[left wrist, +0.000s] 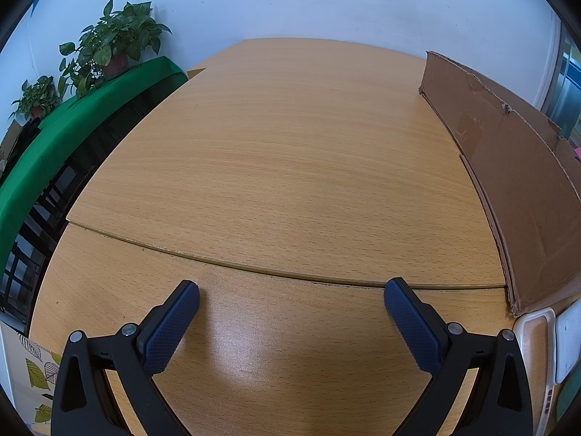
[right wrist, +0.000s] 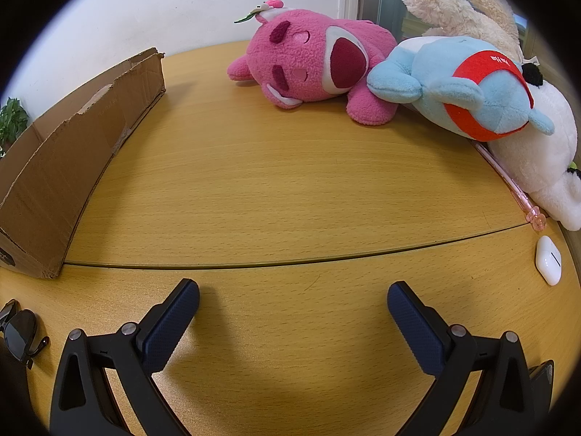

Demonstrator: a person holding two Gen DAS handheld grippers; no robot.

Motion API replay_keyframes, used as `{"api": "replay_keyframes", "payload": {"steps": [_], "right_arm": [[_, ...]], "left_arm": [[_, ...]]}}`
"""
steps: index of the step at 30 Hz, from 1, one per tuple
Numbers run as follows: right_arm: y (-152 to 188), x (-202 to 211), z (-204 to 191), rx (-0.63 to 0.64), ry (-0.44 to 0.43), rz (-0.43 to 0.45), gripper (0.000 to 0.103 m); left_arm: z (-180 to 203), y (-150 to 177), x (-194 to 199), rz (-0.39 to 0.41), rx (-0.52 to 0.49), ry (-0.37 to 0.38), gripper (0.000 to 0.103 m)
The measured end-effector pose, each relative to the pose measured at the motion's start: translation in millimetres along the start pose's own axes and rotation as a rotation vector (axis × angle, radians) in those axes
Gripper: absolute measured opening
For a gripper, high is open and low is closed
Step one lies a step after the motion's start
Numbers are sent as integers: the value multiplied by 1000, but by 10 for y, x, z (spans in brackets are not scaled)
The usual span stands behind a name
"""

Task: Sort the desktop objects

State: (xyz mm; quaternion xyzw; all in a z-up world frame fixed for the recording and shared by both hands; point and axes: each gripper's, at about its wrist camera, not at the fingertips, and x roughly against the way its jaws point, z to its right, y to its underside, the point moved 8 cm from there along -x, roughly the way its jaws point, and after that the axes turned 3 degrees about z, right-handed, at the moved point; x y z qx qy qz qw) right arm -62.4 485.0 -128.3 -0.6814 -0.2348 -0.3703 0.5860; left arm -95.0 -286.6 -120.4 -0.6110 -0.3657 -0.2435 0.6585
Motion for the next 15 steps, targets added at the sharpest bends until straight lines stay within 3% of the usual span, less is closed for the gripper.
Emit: {"api": "replay_keyframes", "payload": {"steps": [15], "right_arm": [[33, 42, 5, -34, 30, -2, 103]], "left_arm": [[10, -3, 0, -1, -1, 0, 103]]}}
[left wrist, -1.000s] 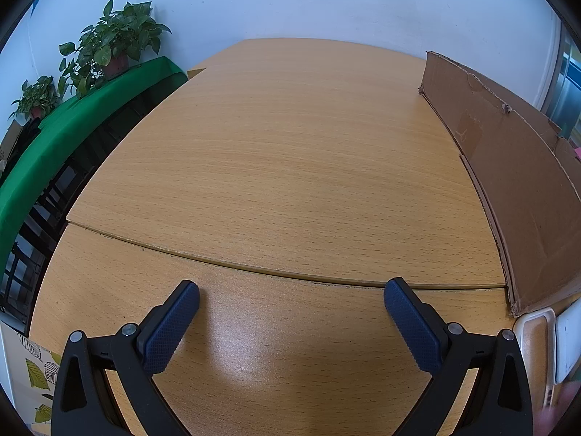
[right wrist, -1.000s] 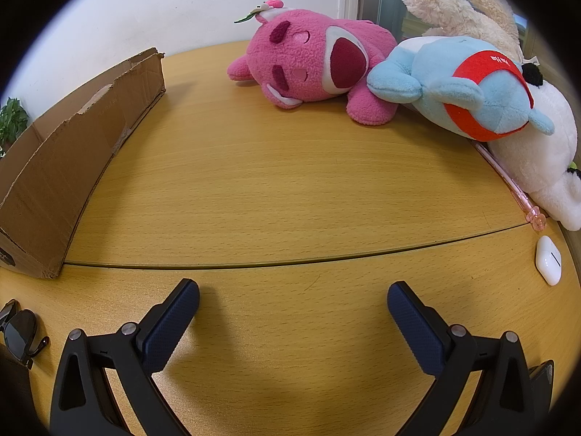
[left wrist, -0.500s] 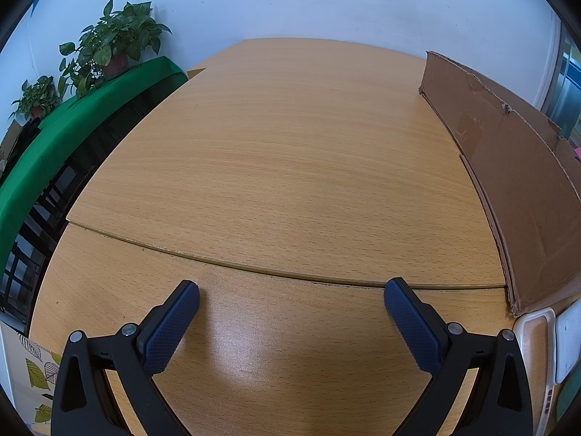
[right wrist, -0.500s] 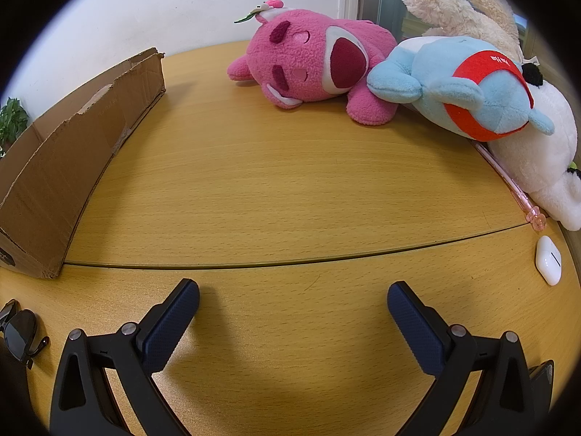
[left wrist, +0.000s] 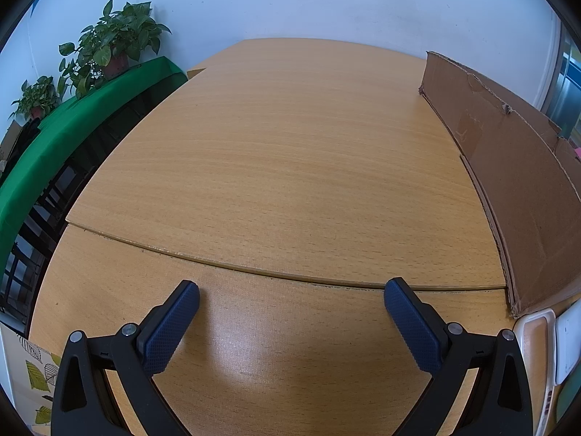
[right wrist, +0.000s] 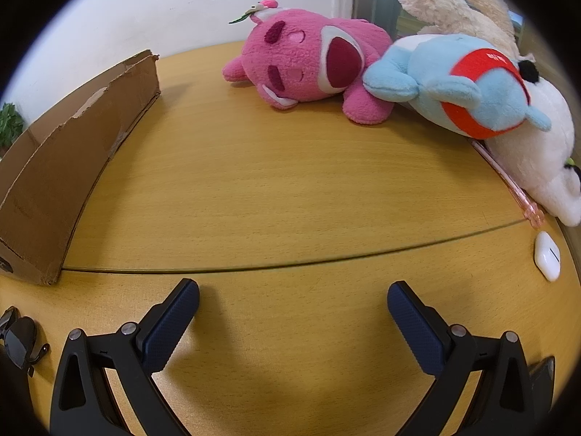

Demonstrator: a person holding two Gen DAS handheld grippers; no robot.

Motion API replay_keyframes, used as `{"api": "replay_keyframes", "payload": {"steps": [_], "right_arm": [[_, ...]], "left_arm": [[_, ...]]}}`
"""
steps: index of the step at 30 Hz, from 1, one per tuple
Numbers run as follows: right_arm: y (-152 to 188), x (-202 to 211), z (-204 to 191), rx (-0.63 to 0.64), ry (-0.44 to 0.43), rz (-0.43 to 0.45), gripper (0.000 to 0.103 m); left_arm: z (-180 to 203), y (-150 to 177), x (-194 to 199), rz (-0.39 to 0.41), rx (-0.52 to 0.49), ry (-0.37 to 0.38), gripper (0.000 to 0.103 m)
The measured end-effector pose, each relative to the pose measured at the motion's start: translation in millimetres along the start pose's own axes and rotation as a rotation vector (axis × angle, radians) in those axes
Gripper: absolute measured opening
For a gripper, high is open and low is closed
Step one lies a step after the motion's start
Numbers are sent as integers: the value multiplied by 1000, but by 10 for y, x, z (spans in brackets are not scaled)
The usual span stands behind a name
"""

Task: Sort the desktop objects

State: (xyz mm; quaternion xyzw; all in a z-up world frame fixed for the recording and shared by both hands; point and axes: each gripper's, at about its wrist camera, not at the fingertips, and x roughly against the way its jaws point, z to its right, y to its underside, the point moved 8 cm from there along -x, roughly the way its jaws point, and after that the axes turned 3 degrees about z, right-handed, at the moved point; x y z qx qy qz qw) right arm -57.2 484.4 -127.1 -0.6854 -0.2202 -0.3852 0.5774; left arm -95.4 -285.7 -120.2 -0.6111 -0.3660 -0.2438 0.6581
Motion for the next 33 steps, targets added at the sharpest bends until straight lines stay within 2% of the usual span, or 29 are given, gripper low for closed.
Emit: {"api": "replay_keyframes", "payload": {"steps": [6, 10, 12, 14, 16, 18, 20, 22, 24, 25, 26, 27, 29, 31, 32, 33], "right_arm": [[376, 364, -95, -27, 37, -36, 102], [465, 1151, -425, 26, -9, 126, 102], [440, 1662, -705, 88, -57, 210, 102], [432, 2108, -1052, 183, -107, 276, 102], [482, 2510, -1542, 316, -189, 328, 102], [581, 2706, -2008, 400, -290, 338, 102], [693, 2742, -2498, 461, -427, 299, 102], [882, 2633, -3066, 510, -581, 217, 102], [1085, 2430, -3471, 542, -666, 113, 102], [1238, 2315, -3666, 562, -703, 45, 100], [1365, 2283, -3744, 571, -723, 12, 95], [1483, 2230, -3844, 583, -728, -20, 95], [1600, 2268, -3943, 597, -725, -14, 95], [1703, 2473, -4010, 576, -866, -30, 95], [1723, 2552, -4012, 567, -896, -15, 95], [1703, 2556, -3976, 564, -855, 18, 95]], "left_arm": [[-1, 2, 0, 0, 0, 0, 103], [10, 8, 9, -4, 2, -4, 103], [-14, 54, 59, -47, 48, -32, 102], [59, 78, 348, 17, 74, -33, 100], [261, 95, 834, 109, 58, 22, 101], [570, 148, 1333, 165, 11, 118, 102], [860, 235, 1695, 187, -25, 205, 103], [1252, 385, 2030, 204, -53, 330, 103], [1607, 564, 2214, 192, -64, 435, 103], [1723, 632, 2238, 176, -57, 475, 103], [1833, 709, 2237, 150, -47, 519, 103], [1967, 817, 2173, 96, -29, 586, 103], [2111, 977, 1987, 5, 12, 652, 102], [2192, 1163, 1681, -144, 74, 663, 103], [2248, 1221, 1592, -193, 107, 732, 101], [2298, 1247, 1538, -215, 129, 782, 101]]}}
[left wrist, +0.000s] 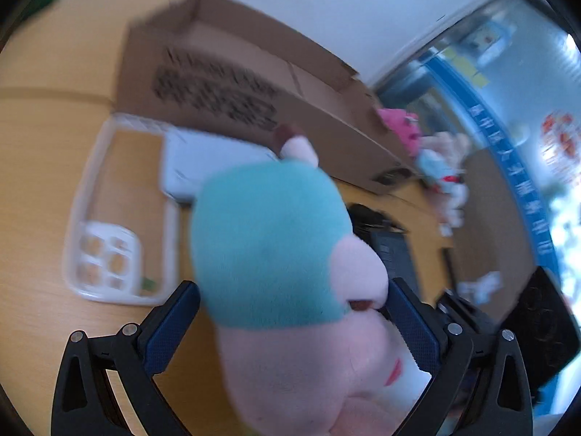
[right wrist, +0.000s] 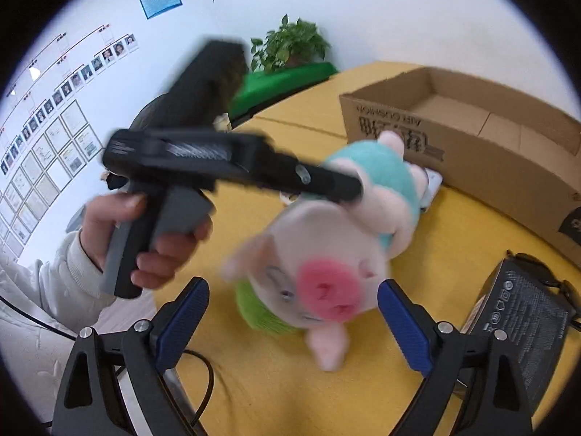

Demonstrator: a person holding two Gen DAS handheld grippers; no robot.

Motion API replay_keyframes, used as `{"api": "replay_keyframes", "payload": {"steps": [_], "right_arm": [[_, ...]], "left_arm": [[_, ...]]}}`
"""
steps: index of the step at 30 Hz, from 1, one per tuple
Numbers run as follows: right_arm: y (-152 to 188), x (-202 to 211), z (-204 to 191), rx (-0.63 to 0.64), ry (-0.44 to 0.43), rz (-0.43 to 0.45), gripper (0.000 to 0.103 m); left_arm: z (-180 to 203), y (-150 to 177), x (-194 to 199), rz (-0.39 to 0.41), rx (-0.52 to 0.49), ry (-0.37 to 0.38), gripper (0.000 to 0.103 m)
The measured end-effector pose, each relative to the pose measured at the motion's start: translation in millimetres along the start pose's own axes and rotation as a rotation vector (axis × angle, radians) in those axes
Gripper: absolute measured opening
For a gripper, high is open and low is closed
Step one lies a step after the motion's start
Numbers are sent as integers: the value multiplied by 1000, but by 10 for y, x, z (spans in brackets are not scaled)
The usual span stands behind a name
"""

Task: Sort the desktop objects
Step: 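Grasp the pink-green plush pig with the left gripper, then carry the plush pig into the cardboard box and open the left gripper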

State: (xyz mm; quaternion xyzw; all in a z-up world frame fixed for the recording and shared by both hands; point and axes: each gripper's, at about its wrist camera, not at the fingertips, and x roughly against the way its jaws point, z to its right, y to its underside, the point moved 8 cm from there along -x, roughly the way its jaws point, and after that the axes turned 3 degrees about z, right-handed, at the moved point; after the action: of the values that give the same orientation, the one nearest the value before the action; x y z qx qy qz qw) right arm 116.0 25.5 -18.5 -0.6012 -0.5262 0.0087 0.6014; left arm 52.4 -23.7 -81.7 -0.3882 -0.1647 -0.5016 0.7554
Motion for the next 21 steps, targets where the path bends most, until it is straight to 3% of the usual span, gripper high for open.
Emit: {"api": "replay_keyframes", "payload": {"steps": [2, 3, 4, 7, 9, 13, 17, 21], "right_arm": [[20, -2, 139, -10, 111, -1, 95], [36, -42, 212, -43, 120, -15, 95], [63, -84, 237, -81, 94, -24, 94], [154, -236, 90, -99, -14, -47, 76], [146, -257, 50, -98, -11, -34, 74], [31, -75, 78, -144, -58, 26, 70], [-381, 241, 126, -76, -26, 109, 70], [-1127, 665, 252, 51, 47, 211, 70]], "left_arm": [[24, 18, -38, 11, -30, 8, 99], [57, 32, -55, 11, -49, 6, 97], [84, 36, -62, 9, -63, 3, 94], [162, 41, -40, 15, -101, -21, 87], [185, 26, 28, 25, -109, -53, 84], [355, -120, 201, 70, -111, -41, 80], [763, -586, 463, 169, -202, -15, 80], [1291, -1428, 820, 317, -326, 19, 80]]}}
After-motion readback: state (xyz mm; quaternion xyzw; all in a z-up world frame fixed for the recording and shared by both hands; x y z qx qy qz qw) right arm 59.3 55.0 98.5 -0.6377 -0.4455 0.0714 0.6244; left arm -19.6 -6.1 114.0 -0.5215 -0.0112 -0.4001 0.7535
